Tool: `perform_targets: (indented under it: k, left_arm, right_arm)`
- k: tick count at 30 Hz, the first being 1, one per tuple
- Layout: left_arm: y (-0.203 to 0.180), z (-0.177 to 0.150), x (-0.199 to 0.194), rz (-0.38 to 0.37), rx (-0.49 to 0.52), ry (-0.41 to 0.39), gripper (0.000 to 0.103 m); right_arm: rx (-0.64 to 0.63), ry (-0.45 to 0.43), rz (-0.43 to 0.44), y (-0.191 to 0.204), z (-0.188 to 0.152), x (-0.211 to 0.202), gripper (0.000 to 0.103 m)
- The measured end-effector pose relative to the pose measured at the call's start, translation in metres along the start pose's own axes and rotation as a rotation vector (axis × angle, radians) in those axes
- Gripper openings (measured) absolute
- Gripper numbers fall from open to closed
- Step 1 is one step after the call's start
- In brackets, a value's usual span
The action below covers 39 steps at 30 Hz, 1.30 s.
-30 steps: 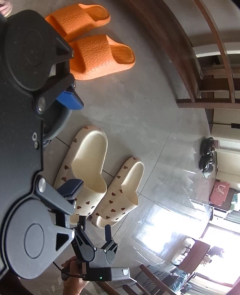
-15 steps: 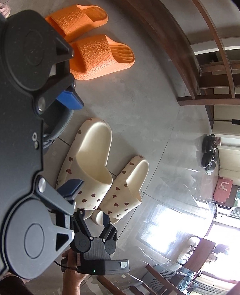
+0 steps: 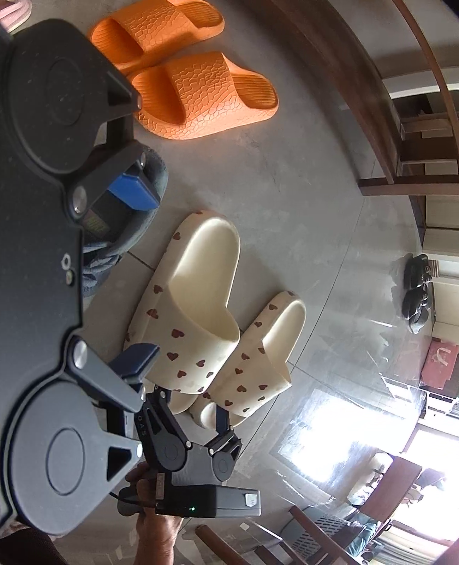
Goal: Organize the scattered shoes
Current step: 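Move the right tool to the cream heart-print slides and lower over them, then close the right tool on both cream heart-print slides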
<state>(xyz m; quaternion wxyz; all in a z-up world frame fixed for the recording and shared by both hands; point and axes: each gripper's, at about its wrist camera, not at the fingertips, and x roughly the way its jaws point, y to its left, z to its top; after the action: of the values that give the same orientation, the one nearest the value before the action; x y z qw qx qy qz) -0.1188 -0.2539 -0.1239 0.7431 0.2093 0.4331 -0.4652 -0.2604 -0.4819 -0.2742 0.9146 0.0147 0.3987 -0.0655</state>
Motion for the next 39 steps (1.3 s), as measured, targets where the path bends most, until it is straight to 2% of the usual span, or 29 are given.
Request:
perform_targets:
  k: [3,9,11,13,17,19,22,25,30,34,39]
  left_arm:
    - [-0.005,-0.002,0.002,-0.004,0.018,0.008,0.083]
    - [-0.006,-0.004,0.004,0.002,0.016,0.020,0.083]
    - [-0.008,-0.004,0.004,0.001,0.020,0.021,0.083]
    - [-0.009,-0.005,0.003,0.002,0.026,0.021,0.083]
    - [-0.011,-0.007,0.002,0.002,0.037,0.023,0.083]
    - [-0.013,-0.006,0.000,0.002,0.039,0.022,0.083]
    - [-0.015,-0.007,-0.001,0.005,0.044,0.024,0.083]
    - [-0.016,-0.008,-0.002,0.006,0.048,0.027,0.083]
    - [-0.018,-0.010,-0.002,0.005,0.055,0.031,0.083]
    - [-0.027,-0.008,-0.007,0.012,0.064,0.027,0.083]
    - [-0.029,-0.008,-0.010,0.011,0.065,0.022,0.083]
  right_arm:
    - [-0.005,0.022,0.001,0.001,0.004,0.002,0.103]
    - [-0.008,-0.005,-0.001,0.001,0.002,0.000,0.100]
    - [-0.025,-0.041,0.007,0.003,0.001,-0.004,0.076]
    - [-0.036,-0.075,-0.026,0.003,0.001,-0.007,0.063]
    - [0.029,-0.102,0.003,-0.013,0.003,-0.008,0.049]
    - [0.023,-0.115,0.007,-0.014,0.002,-0.009,0.046]
    - [-0.023,-0.129,-0.023,-0.003,0.000,-0.009,0.048]
    - [0.001,-0.141,-0.015,-0.001,-0.001,-0.007,0.048]
    - [0.011,-0.158,0.006,0.000,0.000,-0.006,0.040]
    - [0.004,-0.175,0.026,0.001,-0.002,-0.011,0.027]
    - [0.096,-0.211,0.015,-0.006,-0.009,-0.027,0.024]
